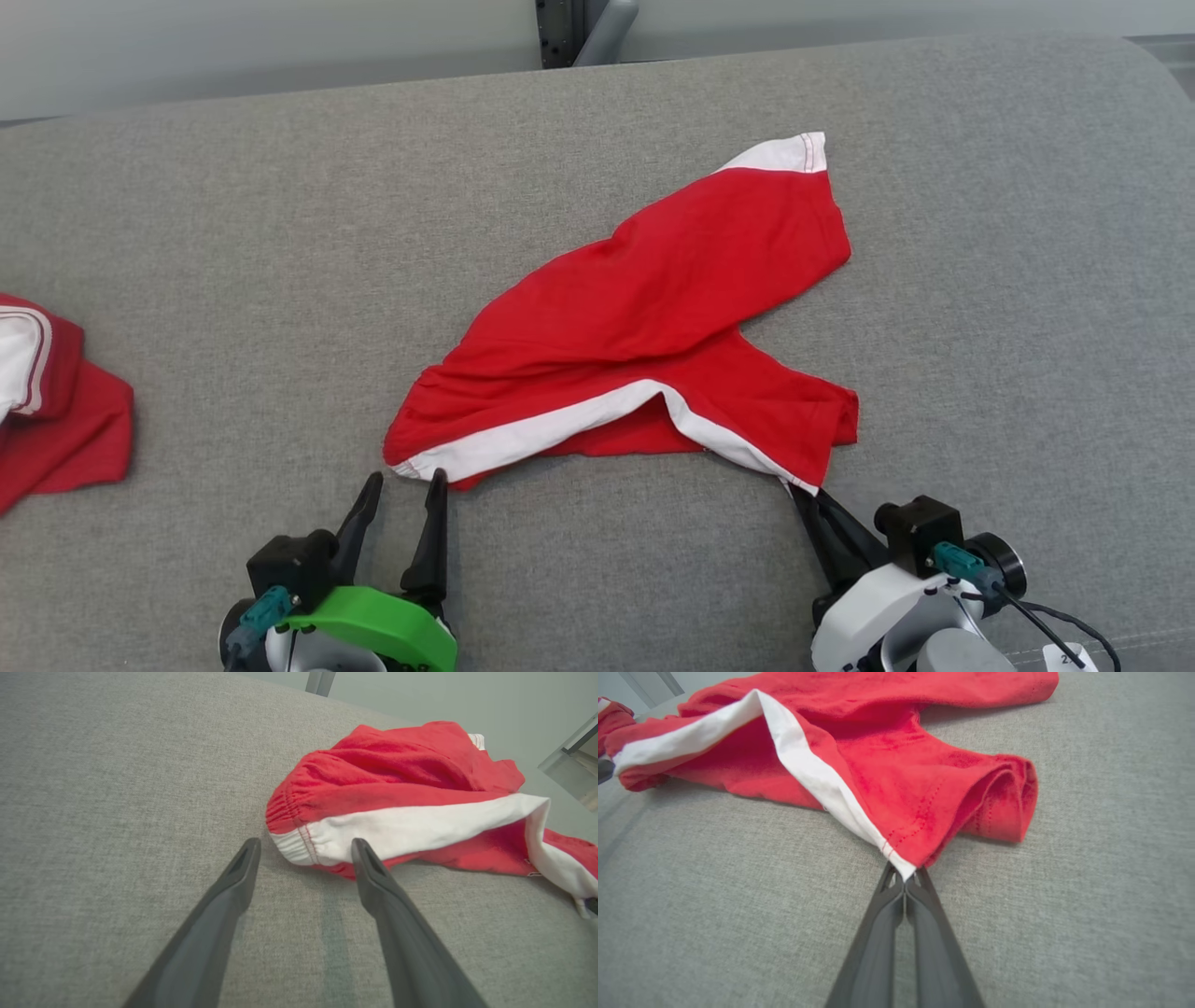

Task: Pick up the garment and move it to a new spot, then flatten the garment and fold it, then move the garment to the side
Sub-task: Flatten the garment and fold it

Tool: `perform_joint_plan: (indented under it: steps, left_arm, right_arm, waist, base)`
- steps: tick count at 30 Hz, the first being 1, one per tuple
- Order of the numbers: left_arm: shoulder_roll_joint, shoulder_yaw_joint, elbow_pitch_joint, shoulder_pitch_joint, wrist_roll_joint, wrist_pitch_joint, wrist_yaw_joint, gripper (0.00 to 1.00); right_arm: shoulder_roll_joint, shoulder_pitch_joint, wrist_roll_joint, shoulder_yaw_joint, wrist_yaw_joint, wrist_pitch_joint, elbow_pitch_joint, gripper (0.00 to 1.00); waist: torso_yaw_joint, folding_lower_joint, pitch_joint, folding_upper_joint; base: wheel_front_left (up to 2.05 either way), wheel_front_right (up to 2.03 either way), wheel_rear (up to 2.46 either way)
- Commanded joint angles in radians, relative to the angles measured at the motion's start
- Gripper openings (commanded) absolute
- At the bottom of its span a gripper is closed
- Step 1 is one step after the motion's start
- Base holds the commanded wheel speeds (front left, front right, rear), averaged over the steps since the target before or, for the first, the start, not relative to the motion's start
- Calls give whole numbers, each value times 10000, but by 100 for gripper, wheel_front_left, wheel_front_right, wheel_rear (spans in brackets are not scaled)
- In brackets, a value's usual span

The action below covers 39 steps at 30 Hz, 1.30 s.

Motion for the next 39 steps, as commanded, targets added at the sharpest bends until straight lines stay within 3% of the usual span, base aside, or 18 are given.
perform_joint_plan:
  steps: [1,17,27,31,39]
  left_arm:
    - [33,96,77,-160,-68,-2,4,100]
    - [33,204,397,-426,-306,-2,6,100]
    - [33,-165,189,-507,-524,-2,6,100]
    - [40,-474,1,-320,-718,-2,6,93]
    - [302,-1096,-440,-43,-1206,-2,5,91]
  right_arm:
    - [-39,-40,-64,-7,-4,-4,-41,0]
    - [-77,-123,-49,12,-4,-3,-170,0]
    - [-136,-93,-12,-18,-4,-3,-133,0]
    - [-125,-32,-1,-57,-4,-2,-72,0]
    - [-64,-44,15,-73,-4,-3,-13,0]
  waist:
    - [-96,0,29,0]
    - [-317,0,208,0]
    - [-311,0,254,0]
    - [-197,0,215,0]
    - [7,0,122,0]
  base:
    - [0,0,0]
    - [0,0,0]
    - [0,0,0]
    - [0,0,0]
    - [0,0,0]
